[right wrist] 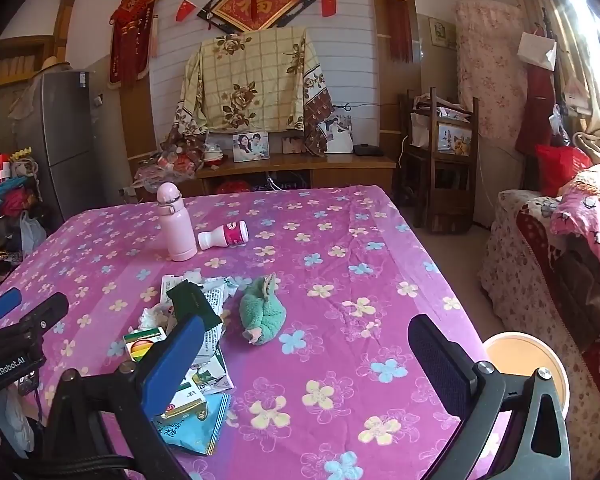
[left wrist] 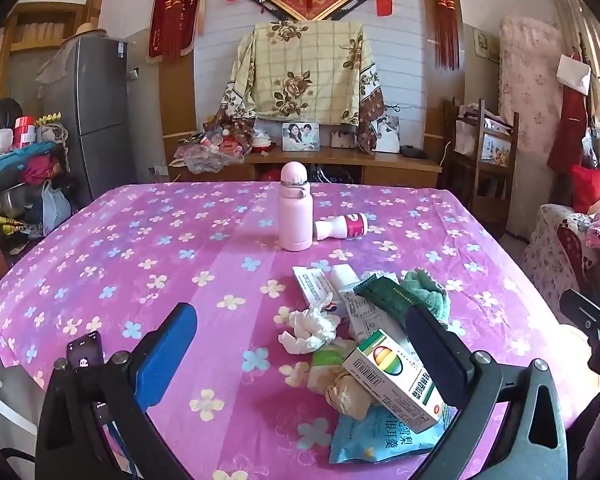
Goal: Collect trash
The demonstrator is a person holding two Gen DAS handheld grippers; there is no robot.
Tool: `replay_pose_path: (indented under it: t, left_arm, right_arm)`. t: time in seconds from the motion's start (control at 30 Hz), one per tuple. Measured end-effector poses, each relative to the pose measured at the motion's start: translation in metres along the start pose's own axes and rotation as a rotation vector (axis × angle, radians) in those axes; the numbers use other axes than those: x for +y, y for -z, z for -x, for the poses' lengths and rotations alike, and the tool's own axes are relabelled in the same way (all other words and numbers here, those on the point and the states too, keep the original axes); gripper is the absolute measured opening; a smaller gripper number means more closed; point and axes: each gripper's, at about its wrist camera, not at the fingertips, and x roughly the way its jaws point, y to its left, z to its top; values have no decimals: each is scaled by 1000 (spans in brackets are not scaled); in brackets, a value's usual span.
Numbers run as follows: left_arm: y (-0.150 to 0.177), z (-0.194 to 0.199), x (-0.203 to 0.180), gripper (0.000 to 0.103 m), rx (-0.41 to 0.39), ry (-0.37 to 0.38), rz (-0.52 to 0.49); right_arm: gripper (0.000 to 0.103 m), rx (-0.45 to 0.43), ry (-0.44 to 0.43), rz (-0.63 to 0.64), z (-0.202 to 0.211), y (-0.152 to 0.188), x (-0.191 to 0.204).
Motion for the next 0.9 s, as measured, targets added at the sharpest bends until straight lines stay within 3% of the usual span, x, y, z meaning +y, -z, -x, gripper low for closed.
replay_pose_path:
  t: [0.9]
  left_arm:
    - [0,0,-3,103,2,13,4]
  right_arm:
    - [103,-13,-2,-4,1,1,1]
